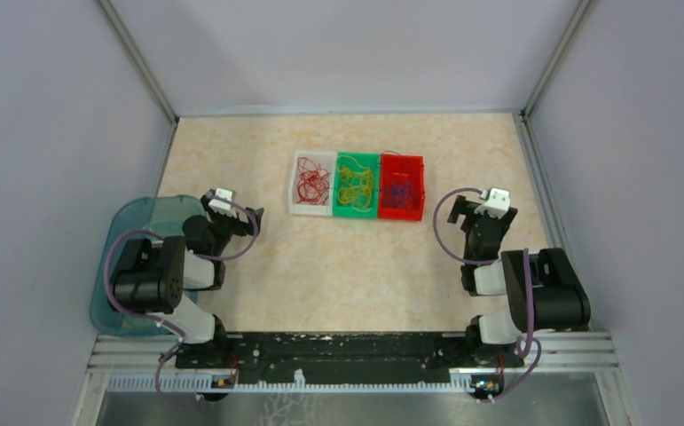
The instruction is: Untangle the cables
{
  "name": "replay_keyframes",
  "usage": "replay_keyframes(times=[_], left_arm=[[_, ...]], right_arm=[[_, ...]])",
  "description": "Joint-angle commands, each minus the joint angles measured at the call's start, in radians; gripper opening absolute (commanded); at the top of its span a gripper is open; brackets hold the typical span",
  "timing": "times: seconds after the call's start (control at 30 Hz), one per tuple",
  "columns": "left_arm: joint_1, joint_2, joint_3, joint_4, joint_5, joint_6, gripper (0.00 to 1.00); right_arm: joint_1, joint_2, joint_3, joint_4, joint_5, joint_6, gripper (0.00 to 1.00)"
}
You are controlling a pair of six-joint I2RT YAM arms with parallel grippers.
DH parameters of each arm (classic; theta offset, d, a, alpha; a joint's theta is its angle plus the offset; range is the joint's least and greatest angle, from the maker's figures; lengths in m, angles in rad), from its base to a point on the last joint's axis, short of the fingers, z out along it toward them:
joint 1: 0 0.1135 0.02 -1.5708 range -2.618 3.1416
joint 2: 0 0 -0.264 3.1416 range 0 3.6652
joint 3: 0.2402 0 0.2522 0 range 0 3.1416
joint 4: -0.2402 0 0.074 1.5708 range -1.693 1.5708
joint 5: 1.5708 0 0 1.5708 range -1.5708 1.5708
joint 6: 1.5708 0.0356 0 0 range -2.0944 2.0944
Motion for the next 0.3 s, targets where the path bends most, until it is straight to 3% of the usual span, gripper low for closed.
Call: replay_keyframes(times=[0.0,0.27], left_arm=[[-0.005,-0.003,0.011,0.008,-0.005,-0.007,1.0],[-0.018,-0.007,0.01,0.002,-0.029,0.0,1.0]], right_arm=[[0.006,-0.004,0.0,0.06,-0.012,-0.009,0.99],[0.007,-0.004,0.003,0.058,-0.012,-0.008,0.99]])
